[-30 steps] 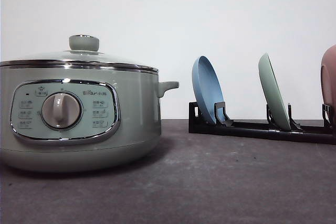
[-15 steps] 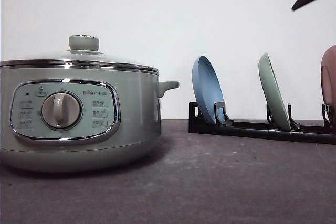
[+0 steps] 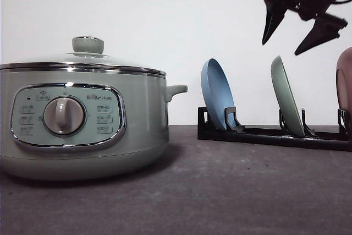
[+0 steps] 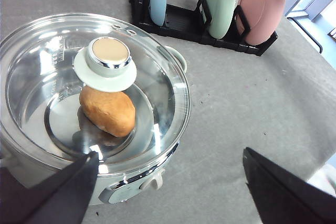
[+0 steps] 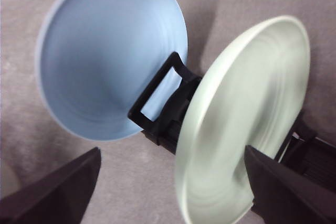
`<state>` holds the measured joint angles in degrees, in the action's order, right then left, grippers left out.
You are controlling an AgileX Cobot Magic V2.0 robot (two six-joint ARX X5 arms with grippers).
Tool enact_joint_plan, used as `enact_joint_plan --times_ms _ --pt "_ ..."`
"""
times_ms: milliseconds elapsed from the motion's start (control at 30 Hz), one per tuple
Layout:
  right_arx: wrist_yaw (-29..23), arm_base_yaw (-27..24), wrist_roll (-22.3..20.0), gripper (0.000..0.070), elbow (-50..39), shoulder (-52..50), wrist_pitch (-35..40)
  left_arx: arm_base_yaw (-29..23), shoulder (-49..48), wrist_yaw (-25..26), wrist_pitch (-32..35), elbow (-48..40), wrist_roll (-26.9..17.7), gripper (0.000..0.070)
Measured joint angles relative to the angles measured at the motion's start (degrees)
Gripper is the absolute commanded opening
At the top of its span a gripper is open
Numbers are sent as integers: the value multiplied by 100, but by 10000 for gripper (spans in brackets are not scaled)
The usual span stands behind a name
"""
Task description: Transfer potato from steamer to green plate
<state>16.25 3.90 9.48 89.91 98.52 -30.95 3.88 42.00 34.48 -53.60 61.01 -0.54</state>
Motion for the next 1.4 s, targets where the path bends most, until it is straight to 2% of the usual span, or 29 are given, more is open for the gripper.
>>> enact_joint_plan --times_ms 167,233,333,567,700,800,1000,1400 --pt "-1 0 2 528 0 298 94 0 0 0 0 0 0 556" --pt "-2 0 2 502 0 384 118 0 0 0 0 0 0 556" --pt "-2 0 2 386 0 456 150 0 0 0 0 0 0 556" --pt "0 0 2 195 0 463 252 0 0 0 0 1 0 556" --pt "11 0 2 130 0 463 289 0 0 0 0 2 0 556" --pt "17 0 2 43 0 463 309 0 0 0 0 1 0 556" --pt "52 0 48 11 0 471 342 0 0 0 0 2 0 556" --pt "512 -16 323 8 4 460 712 0 0 0 0 2 0 556"
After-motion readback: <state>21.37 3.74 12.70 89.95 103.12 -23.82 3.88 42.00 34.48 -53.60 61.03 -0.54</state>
